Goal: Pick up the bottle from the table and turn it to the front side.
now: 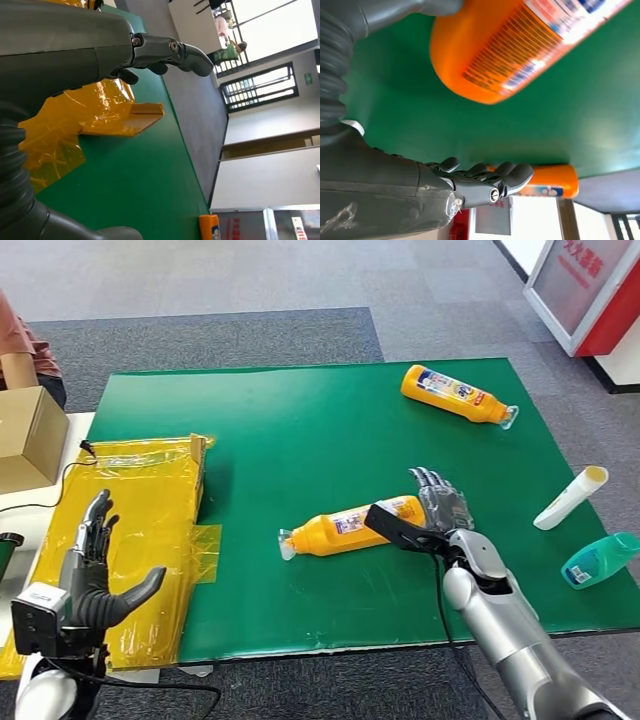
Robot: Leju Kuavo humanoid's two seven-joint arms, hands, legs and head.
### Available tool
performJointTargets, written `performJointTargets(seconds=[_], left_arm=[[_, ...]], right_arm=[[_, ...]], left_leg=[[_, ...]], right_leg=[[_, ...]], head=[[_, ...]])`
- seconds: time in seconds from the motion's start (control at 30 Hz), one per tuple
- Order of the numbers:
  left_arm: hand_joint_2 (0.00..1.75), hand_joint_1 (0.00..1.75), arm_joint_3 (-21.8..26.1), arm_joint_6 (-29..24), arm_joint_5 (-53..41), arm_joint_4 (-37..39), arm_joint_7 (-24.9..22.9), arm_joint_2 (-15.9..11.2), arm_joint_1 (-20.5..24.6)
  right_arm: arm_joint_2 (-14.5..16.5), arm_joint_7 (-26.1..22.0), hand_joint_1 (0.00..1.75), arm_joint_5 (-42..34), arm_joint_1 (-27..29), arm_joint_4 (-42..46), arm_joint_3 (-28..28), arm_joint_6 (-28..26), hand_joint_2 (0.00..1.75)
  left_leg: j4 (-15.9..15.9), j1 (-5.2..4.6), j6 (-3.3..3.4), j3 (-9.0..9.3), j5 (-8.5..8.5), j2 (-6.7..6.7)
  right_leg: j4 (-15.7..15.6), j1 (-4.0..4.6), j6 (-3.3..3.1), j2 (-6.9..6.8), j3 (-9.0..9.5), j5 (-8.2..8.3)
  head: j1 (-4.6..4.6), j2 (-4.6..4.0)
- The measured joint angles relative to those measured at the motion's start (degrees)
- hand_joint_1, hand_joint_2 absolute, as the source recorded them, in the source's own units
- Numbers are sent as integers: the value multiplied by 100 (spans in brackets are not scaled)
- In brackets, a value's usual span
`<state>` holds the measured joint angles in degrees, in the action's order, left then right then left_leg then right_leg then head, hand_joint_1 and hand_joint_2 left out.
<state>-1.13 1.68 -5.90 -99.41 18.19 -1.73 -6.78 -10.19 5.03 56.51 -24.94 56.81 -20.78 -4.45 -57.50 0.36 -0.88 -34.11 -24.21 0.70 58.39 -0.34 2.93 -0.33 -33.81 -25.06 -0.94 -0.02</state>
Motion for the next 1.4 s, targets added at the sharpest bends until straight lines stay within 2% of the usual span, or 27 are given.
performJointTargets(seconds=[0.37, 0.63, 1.0, 1.17, 1.3, 1.4], left_arm=[[175, 0, 25, 79, 1, 0, 0, 33, 95], [175, 0, 17, 123, -9, 0, -7, 68, 125], [175, 0, 15, 135, -9, 0, -9, 94, 136], [175, 0, 15, 168, -7, 2, -24, 105, 137], [175, 0, 6, 175, -7, 3, -24, 138, 141], [175, 0, -10, 177, -7, 4, -24, 148, 140]], right_arm=[[16, 108, 0, 303, -283, -880, -135, 14, 175], [192, 163, 0, 521, -554, -1460, -202, -100, 175], [339, 163, 0, 635, -716, -1809, -258, -106, 175], [404, 170, 1, 909, -848, -1972, -325, -91, 175], [493, 192, 175, 1129, -1021, -2179, -426, -9, 175], [545, 174, 175, 1188, -1127, -2304, -497, 46, 175]], left_leg=[[0, 0, 0, -1, 1, 0], [0, 0, 0, -1, 2, 0], [0, 0, 0, -3, 1, 0], [0, 0, 0, -3, 2, 0], [0, 0, -1, -3, 3, 1], [0, 0, 0, -3, 3, 1]], right_leg=[[0, 0, 0, 0, 0, 1], [0, 0, 0, 0, -1, 1], [0, 0, 0, 0, -2, 1], [1, 0, -1, 0, -2, 2], [1, 0, -2, 1, -3, 3], [1, 0, -2, 0, -4, 3]], head=[[1, 0], [0, 0], [0, 0], [0, 0], [0, 0], [0, 0]])
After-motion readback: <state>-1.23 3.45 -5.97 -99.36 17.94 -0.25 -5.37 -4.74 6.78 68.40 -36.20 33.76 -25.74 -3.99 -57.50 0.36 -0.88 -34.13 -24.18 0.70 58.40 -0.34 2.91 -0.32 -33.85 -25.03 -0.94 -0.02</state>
